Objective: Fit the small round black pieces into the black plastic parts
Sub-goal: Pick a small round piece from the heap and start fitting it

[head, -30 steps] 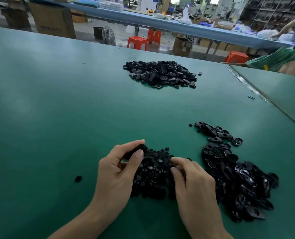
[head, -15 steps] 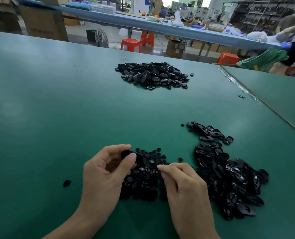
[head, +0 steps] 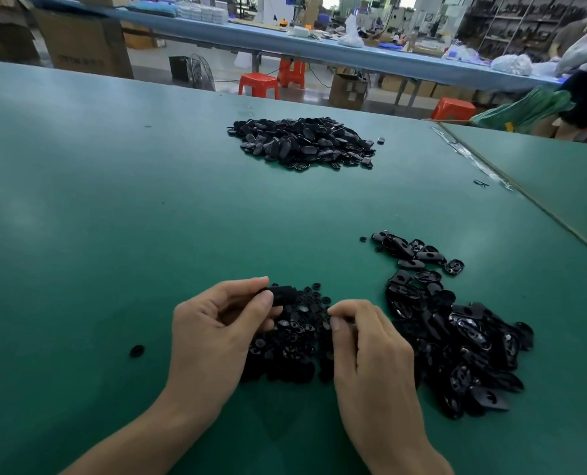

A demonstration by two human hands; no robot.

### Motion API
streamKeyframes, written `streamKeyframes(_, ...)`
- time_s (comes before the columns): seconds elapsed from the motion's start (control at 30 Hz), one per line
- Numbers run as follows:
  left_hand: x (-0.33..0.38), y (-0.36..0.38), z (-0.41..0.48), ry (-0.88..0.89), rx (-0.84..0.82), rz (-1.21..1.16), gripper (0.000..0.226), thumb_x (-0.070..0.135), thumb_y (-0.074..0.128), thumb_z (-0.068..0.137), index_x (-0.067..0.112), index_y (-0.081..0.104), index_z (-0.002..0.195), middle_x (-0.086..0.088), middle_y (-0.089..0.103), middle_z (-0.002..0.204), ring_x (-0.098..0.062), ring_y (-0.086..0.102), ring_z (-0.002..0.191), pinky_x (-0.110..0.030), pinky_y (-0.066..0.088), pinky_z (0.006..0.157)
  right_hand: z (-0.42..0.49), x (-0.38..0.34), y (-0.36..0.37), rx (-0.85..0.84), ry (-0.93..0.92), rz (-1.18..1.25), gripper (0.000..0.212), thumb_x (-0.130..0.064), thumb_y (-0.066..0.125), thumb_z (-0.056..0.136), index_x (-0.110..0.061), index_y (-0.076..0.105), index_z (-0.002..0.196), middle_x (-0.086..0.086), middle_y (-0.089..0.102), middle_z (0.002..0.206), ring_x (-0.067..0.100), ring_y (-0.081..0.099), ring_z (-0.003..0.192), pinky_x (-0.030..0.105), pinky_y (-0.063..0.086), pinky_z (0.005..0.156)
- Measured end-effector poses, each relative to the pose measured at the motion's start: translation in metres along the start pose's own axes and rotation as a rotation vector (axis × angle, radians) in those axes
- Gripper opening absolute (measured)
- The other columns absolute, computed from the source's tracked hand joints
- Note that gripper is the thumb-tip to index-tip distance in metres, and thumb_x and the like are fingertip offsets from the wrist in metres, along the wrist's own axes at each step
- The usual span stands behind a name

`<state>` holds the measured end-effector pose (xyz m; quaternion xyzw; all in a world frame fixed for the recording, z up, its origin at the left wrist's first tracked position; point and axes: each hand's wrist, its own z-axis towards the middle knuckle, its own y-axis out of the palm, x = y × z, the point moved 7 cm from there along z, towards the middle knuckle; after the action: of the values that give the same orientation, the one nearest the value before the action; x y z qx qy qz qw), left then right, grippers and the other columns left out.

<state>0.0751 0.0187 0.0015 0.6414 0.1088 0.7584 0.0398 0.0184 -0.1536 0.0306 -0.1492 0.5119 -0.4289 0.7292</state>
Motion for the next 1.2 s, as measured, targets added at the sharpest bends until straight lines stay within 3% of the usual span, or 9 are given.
streamKeyframes(0.27,0.001,0.006,-0.002,0.019,-0.061,0.033,0.023,-0.004,0.074,0.082,0.019,0.078,0.084,-0.006,0.077,0.078,-0.020,0.076,0.071,-0.019,0.058,0.063,0.001,0.002,-0.002,0.048,0.019,0.227,0.020,-0.013,0.068,0.092,-0.029,0.075,0.102,-0.022,0.069,0.090,-0.001,0.065,0.089,0.007,0.046,0.076)
streamKeyframes(0.47,0.000,0.010,-0.001,0.018,-0.119,0.127,0.028,0.000,0.080,0.079,0.026,0.078,0.090,-0.001,0.078,0.080,-0.017,0.075,0.073,-0.023,0.059,0.068,0.002,0.004,0.010,-0.050,0.129,0.450,0.020,-0.014,0.073,0.088,-0.033,0.071,0.092,-0.019,0.072,0.081,0.006,0.071,0.077,0.018,0.055,0.068)
streamKeyframes(0.67,0.003,0.016,-0.005,0.033,-0.198,0.130,0.025,0.016,0.076,0.071,0.030,0.078,0.092,0.002,0.078,0.081,-0.014,0.075,0.075,-0.020,0.057,0.069,0.003,0.002,0.008,-0.032,0.120,0.443,0.021,-0.013,0.076,0.085,-0.033,0.074,0.081,-0.015,0.072,0.080,0.007,0.069,0.078,0.012,0.051,0.067)
streamKeyframes(0.87,0.005,0.018,-0.007,0.053,-0.243,0.153,0.032,-0.008,0.079,0.077,0.024,0.078,0.085,0.001,0.078,0.081,-0.014,0.076,0.075,-0.017,0.057,0.070,0.002,0.000,0.008,-0.075,0.120,0.424,0.021,-0.012,0.073,0.088,-0.032,0.072,0.082,-0.015,0.071,0.076,0.007,0.068,0.071,0.019,0.054,0.063)
streamKeyframes(1.03,0.005,0.019,-0.008,0.040,-0.230,0.118,0.020,0.010,0.076,0.070,0.026,0.079,0.083,0.002,0.078,0.081,-0.014,0.076,0.075,-0.018,0.057,0.069,0.002,-0.002,0.007,-0.075,0.122,0.408,0.020,-0.013,0.071,0.089,-0.032,0.067,0.085,-0.019,0.070,0.079,0.005,0.067,0.075,0.013,0.050,0.063)
streamKeyframes(1.2,0.005,0.019,-0.007,0.051,-0.238,0.139,0.027,0.013,0.076,0.071,0.030,0.077,0.092,0.004,0.078,0.082,-0.014,0.076,0.077,-0.019,0.057,0.070,0.003,-0.001,0.008,-0.125,0.134,0.396,0.020,-0.012,0.071,0.089,-0.031,0.068,0.083,-0.018,0.070,0.078,0.005,0.067,0.073,0.020,0.053,0.065)
